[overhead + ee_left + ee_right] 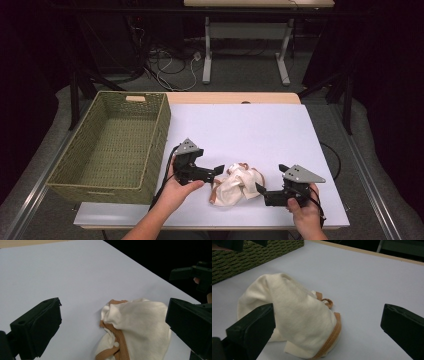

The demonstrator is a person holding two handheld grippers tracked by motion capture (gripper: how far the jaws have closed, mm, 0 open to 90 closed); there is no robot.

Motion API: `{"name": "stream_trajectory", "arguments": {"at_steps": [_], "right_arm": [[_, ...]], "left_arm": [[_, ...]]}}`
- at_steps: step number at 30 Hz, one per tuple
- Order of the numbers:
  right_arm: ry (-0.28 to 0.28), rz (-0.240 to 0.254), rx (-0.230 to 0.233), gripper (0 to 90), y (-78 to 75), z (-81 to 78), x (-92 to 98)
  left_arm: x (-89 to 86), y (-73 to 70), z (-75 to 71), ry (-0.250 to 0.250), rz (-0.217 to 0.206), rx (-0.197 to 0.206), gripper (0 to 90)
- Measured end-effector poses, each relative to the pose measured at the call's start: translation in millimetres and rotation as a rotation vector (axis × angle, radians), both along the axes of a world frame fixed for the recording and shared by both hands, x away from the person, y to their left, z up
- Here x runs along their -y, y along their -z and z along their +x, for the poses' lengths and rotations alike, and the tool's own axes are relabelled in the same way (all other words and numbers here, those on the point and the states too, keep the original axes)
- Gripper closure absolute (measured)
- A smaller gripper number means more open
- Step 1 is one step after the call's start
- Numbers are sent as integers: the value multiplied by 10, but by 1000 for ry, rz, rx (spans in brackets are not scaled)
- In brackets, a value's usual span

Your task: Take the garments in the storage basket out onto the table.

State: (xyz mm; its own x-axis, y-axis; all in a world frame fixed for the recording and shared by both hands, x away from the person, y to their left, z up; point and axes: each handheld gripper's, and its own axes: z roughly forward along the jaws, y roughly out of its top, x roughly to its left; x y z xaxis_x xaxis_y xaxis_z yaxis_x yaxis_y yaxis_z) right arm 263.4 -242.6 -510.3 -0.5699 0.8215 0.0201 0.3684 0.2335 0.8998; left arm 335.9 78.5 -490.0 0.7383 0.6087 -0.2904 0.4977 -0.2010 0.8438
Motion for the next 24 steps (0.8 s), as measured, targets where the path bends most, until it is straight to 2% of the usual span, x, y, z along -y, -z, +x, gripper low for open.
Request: {"name": "stream_trajectory", "arguments": {"at_steps": [11, 14, 17, 18, 24], "right_arm": [[2, -3, -3, 0, 21, 4, 2], [2, -10, -9, 0, 26, 4, 8], [7, -12, -14, 0, 29, 4, 3], [8, -11, -12, 0, 28, 6, 2], [1, -11, -16, 0, 30, 14, -11]], "left_arm": [[-170, -67, 63, -42, -27, -27, 6], [-203, -94, 70, -40, -14, -30, 7], [-207, -106, 65, -34, -7, -19, 7], [-207, -116, 59, -27, 4, 0, 7], [-205, -124, 52, -27, 9, 5, 7]]}}
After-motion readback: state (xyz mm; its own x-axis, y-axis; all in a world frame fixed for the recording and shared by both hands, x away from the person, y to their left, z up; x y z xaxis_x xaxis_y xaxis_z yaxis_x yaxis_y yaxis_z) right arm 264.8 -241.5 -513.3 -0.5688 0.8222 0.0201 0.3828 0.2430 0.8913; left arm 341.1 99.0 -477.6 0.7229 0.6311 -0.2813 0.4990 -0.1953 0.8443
